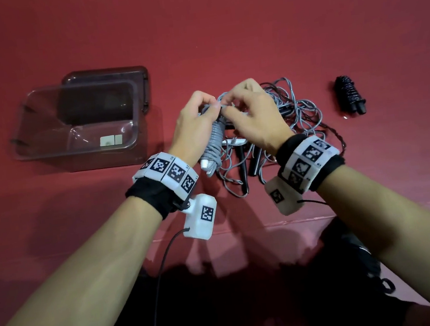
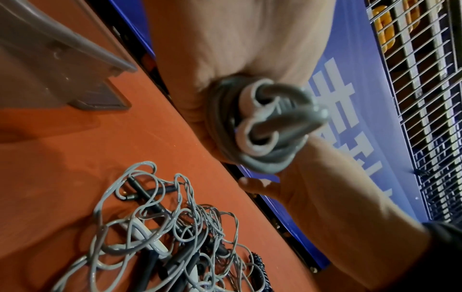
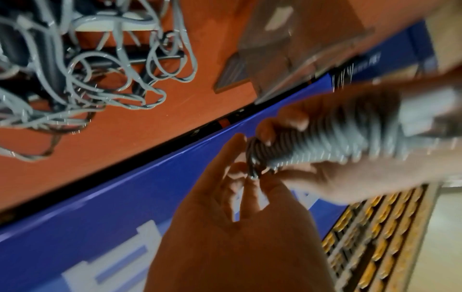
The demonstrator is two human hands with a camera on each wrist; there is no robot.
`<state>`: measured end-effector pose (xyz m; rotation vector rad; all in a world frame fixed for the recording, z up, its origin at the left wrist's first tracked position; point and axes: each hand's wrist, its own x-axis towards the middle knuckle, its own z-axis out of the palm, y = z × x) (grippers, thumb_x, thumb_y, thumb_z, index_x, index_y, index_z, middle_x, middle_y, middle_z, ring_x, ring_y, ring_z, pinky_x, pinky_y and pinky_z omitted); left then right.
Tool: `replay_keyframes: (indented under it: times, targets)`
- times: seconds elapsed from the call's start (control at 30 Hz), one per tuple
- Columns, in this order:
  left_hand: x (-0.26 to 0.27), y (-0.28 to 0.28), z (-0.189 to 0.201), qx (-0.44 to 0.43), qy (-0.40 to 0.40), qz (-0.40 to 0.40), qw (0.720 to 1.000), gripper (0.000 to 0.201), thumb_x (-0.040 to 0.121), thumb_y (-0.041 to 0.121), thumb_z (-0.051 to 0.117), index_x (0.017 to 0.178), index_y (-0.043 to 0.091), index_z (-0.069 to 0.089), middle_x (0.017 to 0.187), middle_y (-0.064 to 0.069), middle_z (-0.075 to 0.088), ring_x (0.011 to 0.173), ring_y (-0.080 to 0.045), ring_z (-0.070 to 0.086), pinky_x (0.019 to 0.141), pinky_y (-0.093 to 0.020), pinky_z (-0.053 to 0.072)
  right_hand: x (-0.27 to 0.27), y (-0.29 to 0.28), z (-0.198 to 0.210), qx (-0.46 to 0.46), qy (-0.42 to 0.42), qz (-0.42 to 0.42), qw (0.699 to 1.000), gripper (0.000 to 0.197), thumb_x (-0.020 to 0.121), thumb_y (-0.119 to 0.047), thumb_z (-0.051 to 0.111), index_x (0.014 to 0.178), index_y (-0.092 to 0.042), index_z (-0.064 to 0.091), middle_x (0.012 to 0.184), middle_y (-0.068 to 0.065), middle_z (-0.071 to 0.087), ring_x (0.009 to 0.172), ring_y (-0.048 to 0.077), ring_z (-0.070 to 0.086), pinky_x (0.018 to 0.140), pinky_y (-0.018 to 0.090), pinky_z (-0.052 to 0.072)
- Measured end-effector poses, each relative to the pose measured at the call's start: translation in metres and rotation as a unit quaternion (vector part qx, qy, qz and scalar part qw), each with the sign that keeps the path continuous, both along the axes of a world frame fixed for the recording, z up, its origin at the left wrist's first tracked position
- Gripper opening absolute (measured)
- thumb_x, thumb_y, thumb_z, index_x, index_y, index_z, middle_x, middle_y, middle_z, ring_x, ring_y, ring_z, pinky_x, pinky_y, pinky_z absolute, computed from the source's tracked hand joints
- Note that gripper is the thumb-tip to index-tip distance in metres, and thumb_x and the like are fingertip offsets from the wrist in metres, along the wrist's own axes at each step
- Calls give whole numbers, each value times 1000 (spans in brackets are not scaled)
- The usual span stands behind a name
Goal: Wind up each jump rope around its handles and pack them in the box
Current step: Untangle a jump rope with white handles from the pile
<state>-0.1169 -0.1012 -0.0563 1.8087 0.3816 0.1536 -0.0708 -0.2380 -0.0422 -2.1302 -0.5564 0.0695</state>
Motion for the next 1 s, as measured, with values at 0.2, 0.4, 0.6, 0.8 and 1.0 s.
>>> replay_keyframes:
  times: [0.2, 0.4, 0.6, 0.8, 1.0]
  targets:
    - [0, 4, 1, 22, -46, 44, 998, 10, 99, 18, 59, 90, 20, 59, 99, 13, 64, 86, 5, 57, 74, -12, 40, -11, 10, 2, 142, 257, -79, 953, 25, 92, -28, 74, 87, -7, 60, 72, 1, 57, 62, 9, 61, 58, 40, 63]
    - [-3, 2, 1, 73, -90, -3, 993, 6, 96, 17, 59, 92, 22, 57, 103, -3, 65, 94, -10, 56, 77, -21, 39, -11, 8, 8, 192, 303, -93, 929, 7, 86, -9, 75, 80, -6, 73, 69, 3, 66, 72, 13, 66, 66, 35, 63]
    - [-10, -6, -6, 1, -61, 27, 998, 61, 100, 20, 63, 151, 21, 29, 129, 7, 58, 106, 3, 62, 93, -11, 45, -9, 8, 4, 192, 302, -134, 924, 10, 85, -13, 75, 82, -4, 72, 72, 6, 65, 70, 14, 65, 70, 40, 62]
    - [-3, -2, -16, 16, 62, -28, 998, 54, 86, 63, 52, 120, 23, 66, 111, 4, 74, 106, -17, 69, 98, -44, 53, -8, 8, 5, 210, 334, -115, 912, 11, 85, -6, 67, 77, -2, 62, 68, 11, 57, 63, 21, 59, 67, 39, 64]
    - [-6, -5, -11, 77, 69, -15, 995, 37, 106, 44, 48, 130, 17, 53, 118, 5, 59, 106, -14, 55, 81, -26, 35, -8, 12, -1, 233, 379, -137, 885, 22, 86, -6, 72, 85, -9, 50, 61, 2, 58, 56, 12, 58, 67, 34, 62]
